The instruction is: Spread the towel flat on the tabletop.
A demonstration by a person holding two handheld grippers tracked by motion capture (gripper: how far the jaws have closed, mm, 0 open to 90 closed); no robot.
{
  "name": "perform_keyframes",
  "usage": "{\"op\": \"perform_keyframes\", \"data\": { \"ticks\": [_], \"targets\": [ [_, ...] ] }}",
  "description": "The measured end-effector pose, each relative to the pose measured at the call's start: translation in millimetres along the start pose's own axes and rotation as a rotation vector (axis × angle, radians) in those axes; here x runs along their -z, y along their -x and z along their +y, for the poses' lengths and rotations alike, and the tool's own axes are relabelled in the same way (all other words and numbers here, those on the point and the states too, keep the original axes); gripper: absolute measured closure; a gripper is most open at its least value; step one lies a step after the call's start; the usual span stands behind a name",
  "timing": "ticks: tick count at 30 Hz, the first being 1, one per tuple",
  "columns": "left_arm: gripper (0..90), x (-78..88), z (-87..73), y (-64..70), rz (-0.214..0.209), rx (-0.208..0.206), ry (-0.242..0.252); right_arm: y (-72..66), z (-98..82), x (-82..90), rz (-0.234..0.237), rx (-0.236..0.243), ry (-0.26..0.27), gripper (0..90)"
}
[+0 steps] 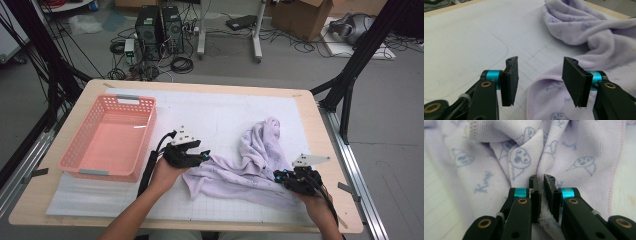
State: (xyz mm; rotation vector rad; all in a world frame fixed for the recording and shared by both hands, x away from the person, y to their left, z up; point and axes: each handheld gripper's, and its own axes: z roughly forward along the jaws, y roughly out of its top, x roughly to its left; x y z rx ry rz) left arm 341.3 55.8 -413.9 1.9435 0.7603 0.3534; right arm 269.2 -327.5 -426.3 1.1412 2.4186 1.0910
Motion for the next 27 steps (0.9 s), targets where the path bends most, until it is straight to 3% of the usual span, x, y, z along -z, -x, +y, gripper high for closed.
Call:
{"op": "perform_keyframes", "data": {
  "ticks": [4, 7, 11, 17, 19, 23, 27],
  "targets": [
    [48.2, -23.1, 5.1, -2.7, -0.011, 0.043, 0.006, -2.7, -6.6, 7.1, 0.019, -0.005, 0.003, 82.9],
    [48.2, -39.5, 9.4, -4.2, -0.016, 0.064, 0.011, 0.5, -6.6, 12.1, 0.036, -0.039, 0.082, 68.4],
    [48.6, -61.4, 14.8, -4.4, -0.030, 0.067, -0.002, 9.2, -2.2, 19.2, -0.030, -0.078, 0.163, 65.6],
    [49.2, -97.0, 24.5, -2.7, -0.072, 0.082, -0.064, 20.5, -2.5, 23.4, -0.121, -0.117, 0.200, 65.3],
    [54.6, -109.8, 29.5, 0.8, -0.091, 0.071, -0.120, 22.6, -4.1, 22.9, -0.148, -0.117, 0.199, 65.4],
    [57.7, -132.2, 34.2, 15.7, -0.120, 0.049, -0.160, 23.2, -7.3, 25.4, -0.162, -0.111, 0.195, 65.6],
    [57.0, -144.7, 38.7, 33.9, -0.128, -0.029, -0.186, 25.5, -11.2, 29.3, -0.168, -0.126, 0.206, 65.5]
  ]
}}
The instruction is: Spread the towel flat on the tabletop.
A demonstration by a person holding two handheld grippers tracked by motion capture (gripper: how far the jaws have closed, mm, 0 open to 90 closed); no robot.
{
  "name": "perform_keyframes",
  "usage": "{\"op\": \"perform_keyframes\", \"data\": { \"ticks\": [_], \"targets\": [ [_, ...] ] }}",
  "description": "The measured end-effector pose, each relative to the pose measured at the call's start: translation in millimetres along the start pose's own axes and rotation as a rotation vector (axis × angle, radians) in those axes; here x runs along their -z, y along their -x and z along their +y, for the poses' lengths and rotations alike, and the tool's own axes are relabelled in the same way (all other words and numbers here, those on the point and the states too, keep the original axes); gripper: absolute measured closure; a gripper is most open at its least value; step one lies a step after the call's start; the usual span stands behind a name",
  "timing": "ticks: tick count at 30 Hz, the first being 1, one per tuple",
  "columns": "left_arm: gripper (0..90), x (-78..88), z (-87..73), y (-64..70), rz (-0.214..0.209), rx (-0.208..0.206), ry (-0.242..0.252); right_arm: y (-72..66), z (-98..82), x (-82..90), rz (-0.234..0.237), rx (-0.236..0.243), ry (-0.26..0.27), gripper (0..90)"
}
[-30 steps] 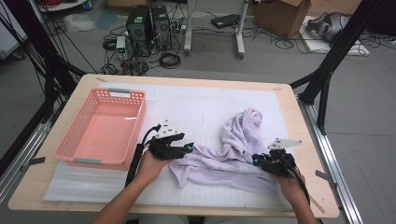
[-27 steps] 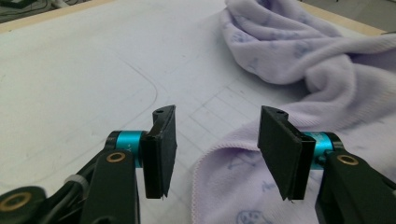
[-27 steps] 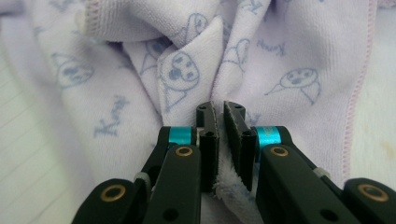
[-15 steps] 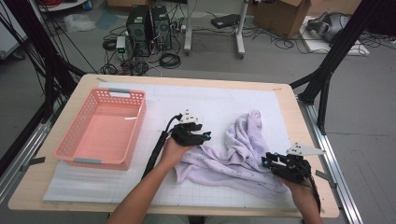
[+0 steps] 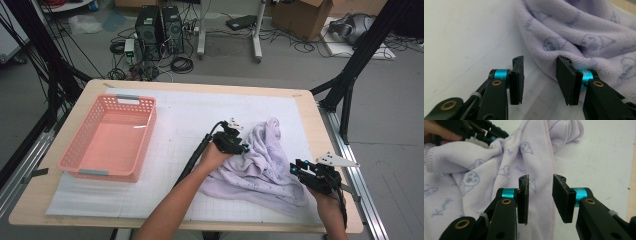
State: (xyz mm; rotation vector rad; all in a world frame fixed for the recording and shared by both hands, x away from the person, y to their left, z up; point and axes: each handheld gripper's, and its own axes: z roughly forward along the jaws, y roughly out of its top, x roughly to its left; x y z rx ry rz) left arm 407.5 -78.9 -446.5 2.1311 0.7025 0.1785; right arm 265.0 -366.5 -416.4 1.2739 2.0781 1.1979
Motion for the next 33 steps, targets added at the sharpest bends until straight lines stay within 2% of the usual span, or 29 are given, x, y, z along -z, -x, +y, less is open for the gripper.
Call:
{"op": "perform_keyframes", "data": {
  "ticks": [3, 6, 8, 11, 13, 18, 19, 20, 21, 22, 23, 24, 25, 27, 30, 33],
  "targets": [
    [52.5, -3.4, 3.2, 7.4, 0.009, -0.017, -0.003, 2.5, -1.0, 2.1, 0.009, -0.018, 0.012, 65.4],
    [61.1, -3.4, 4.6, 13.5, -0.018, -0.047, -0.003, 2.1, -0.8, 2.6, 0.009, -0.017, 0.007, 65.5],
    [60.5, -3.9, 5.7, 16.3, -0.044, -0.052, -0.005, 2.0, -1.3, 2.1, 0.005, -0.014, 0.007, 66.0],
    [56.5, -7.3, 7.5, 21.4, -0.096, -0.016, 0.001, 2.3, -0.4, 3.2, 0.000, -0.020, 0.013, 66.6],
    [47.5, -11.4, 8.0, 25.1, -0.089, -0.013, -0.018, 2.6, 0.2, 4.2, -0.009, -0.019, 0.025, 67.8],
    [44.8, -14.1, 8.7, 29.6, -0.072, -0.026, -0.040, 3.1, -0.3, 3.2, -0.014, -0.018, 0.023, 68.4],
    [46.4, -14.3, 9.2, 29.8, -0.082, -0.027, -0.044, 3.0, -0.5, 3.2, -0.016, -0.019, 0.021, 68.4],
    [52.1, -14.7, 9.3, 30.7, -0.101, -0.025, -0.046, 3.3, -0.5, 3.3, -0.019, -0.017, 0.024, 68.5],
    [61.3, -14.9, 9.7, 31.3, -0.134, -0.024, -0.051, 3.6, -0.5, 3.8, -0.019, -0.014, 0.026, 68.8],
    [76.0, -14.8, 10.3, 33.2, -0.141, -0.030, -0.054, 3.7, -0.6, 4.4, -0.019, -0.015, 0.025, 68.9],
    [81.1, -14.2, 11.1, 35.0, -0.132, -0.043, -0.058, 3.8, -0.8, 4.9, -0.020, -0.013, 0.029, 69.1],
    [83.1, -13.2, 11.1, 34.2, -0.130, -0.043, -0.061, 3.7, -1.2, 5.4, -0.019, -0.017, 0.027, 69.3],
    [84.1, -11.8, 10.6, 32.5, -0.133, -0.018, -0.058, 4.2, -1.8, 5.6, -0.019, -0.015, 0.028, 69.3],
    [85.0, -4.8, 6.5, 23.9, -0.109, 0.031, -0.030, 4.7, -3.0, 6.1, -0.018, -0.020, 0.026, 69.3],
    [85.2, 17.7, -5.6, 0.2, -0.084, 0.117, 0.019, 5.0, -3.7, 4.6, -0.012, -0.026, 0.024, 69.5],
    [85.2, 46.5, -18.0, -21.2, -0.024, 0.150, 0.047, 2.3, -1.0, 0.1, -0.003, -0.025, 0.023, 69.6]
  ]
}}
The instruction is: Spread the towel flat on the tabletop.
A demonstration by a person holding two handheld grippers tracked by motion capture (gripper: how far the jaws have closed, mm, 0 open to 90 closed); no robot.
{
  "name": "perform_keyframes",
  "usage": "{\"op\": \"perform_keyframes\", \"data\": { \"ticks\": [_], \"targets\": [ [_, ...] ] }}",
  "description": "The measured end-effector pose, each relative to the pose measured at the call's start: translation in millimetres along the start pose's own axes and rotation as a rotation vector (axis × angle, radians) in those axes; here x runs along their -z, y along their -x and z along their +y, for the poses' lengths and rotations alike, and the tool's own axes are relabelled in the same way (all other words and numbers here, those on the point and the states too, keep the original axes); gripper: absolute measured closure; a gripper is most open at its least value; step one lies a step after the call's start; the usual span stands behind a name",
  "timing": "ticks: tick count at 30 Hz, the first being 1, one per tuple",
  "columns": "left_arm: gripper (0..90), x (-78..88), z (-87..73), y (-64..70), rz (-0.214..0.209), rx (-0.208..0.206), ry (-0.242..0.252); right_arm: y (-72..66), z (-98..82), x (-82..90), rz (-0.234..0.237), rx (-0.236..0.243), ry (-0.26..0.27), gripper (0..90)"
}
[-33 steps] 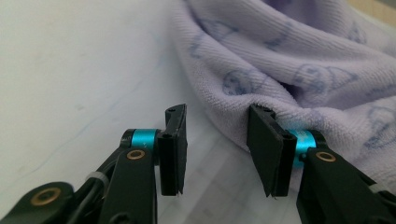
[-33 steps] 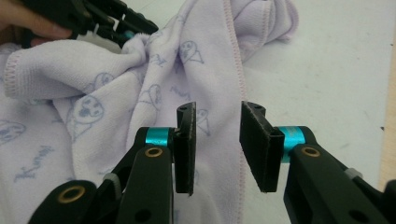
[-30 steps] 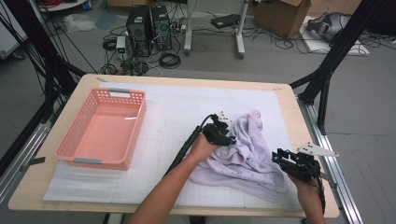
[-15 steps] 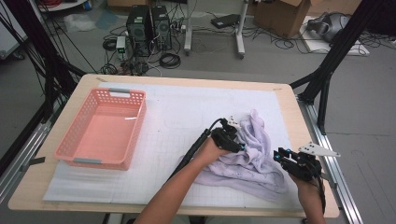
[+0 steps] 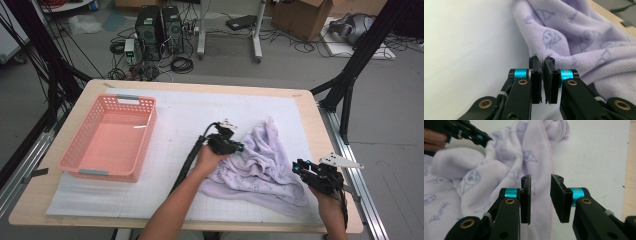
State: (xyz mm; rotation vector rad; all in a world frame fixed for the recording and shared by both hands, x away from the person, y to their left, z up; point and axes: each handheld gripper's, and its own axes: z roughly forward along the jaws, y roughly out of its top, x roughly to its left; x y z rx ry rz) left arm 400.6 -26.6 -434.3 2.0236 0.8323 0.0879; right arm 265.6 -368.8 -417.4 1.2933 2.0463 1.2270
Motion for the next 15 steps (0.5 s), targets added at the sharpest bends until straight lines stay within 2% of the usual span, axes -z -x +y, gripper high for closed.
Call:
{"op": "perform_keyframes", "data": {
  "ticks": [3, 5, 8, 11, 13, 15],
  "targets": [
    [85.1, 28.8, -6.1, -19.3, 0.047, 0.031, 0.040, -6.9, 4.2, -6.5, 0.011, 0.021, -0.010, 69.6],
    [85.0, 46.0, -9.7, -30.2, 0.087, 0.038, 0.071, -10.3, 7.1, -11.4, 0.014, 0.038, -0.022, 69.6],
    [84.9, 65.3, -15.6, -44.3, 0.143, 0.067, 0.103, -12.5, 14.2, -20.6, 0.010, 0.058, -0.023, 69.7],
    [84.7, 74.6, -20.7, -54.2, 0.187, 0.093, 0.123, -12.4, 26.6, -35.8, 0.033, 0.039, -0.013, 70.5],
    [84.6, 78.1, -23.5, -59.8, 0.218, 0.104, 0.131, -13.0, 38.7, -51.4, 0.045, 0.045, -0.028, 70.4],
    [84.5, 79.6, -24.9, -62.2, 0.231, 0.099, 0.135, -15.6, 51.7, -67.1, 0.059, 0.058, -0.035, 70.0]
  ]
}}
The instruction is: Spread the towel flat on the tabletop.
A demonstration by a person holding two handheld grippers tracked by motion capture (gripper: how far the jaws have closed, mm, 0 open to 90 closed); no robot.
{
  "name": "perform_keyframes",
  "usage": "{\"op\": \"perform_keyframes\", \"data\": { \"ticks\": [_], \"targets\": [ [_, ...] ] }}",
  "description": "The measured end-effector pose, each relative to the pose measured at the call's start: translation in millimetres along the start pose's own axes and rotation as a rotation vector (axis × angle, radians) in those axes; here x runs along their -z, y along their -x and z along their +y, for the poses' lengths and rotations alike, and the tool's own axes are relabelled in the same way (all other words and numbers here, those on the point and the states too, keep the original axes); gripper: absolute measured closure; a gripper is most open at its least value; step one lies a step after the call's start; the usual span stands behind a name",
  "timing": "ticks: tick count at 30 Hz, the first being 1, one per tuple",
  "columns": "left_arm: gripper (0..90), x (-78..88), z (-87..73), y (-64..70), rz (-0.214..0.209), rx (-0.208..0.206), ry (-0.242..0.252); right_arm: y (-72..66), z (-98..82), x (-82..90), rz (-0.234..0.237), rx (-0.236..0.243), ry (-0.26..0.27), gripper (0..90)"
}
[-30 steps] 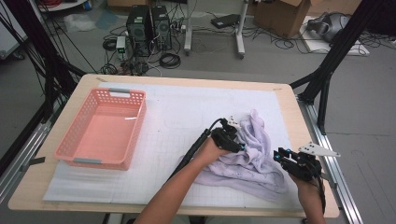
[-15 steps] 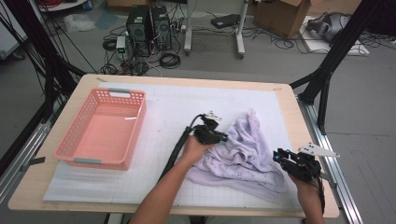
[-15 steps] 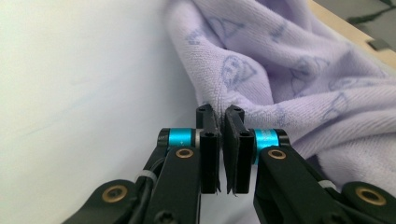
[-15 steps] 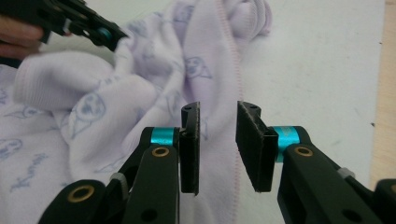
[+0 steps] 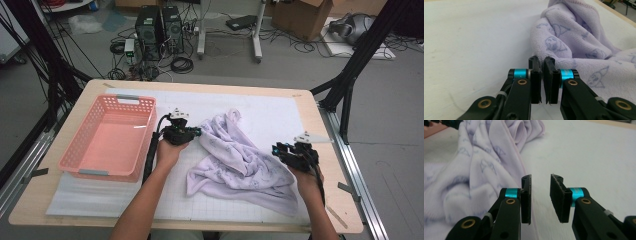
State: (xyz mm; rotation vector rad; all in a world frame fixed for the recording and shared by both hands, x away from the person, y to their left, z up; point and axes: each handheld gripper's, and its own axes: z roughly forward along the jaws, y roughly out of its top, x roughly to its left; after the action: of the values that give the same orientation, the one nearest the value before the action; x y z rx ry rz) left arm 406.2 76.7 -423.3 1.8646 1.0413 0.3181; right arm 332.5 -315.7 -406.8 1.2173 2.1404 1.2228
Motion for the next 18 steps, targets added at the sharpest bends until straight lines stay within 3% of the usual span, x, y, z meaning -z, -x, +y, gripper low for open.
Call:
{"op": "perform_keyframes", "data": {
  "ticks": [2, 6, 11, 15, 16, 18],
  "targets": [
    [84.3, 1.5, 0.1, -1.2, -0.002, -0.006, 0.012, -2.4, 13.3, -15.2, 0.033, 0.016, -0.002, 67.9],
    [84.3, 0.0, -2.3, 1.9, -0.015, -0.013, 0.022, -11.2, 34.7, -49.8, 0.093, 0.066, -0.058, 62.8],
    [84.3, -2.5, -8.4, 5.2, -0.035, -0.004, 0.024, -30.7, 46.3, -95.6, 0.178, 0.076, -0.109, 57.5],
    [84.3, -4.0, -8.9, 9.2, -0.060, -0.010, 0.024, -41.8, 46.1, -106.9, 0.168, 0.165, -0.180, 88.8],
    [84.1, -4.7, -9.0, 9.9, -0.073, -0.006, 0.022, -40.3, 46.2, -103.4, 0.158, 0.182, -0.183, 89.1],
    [83.4, -6.7, -9.4, 12.8, -0.094, -0.003, 0.023, -30.8, 46.7, -88.7, 0.128, 0.162, -0.171, 89.4]
  ]
}}
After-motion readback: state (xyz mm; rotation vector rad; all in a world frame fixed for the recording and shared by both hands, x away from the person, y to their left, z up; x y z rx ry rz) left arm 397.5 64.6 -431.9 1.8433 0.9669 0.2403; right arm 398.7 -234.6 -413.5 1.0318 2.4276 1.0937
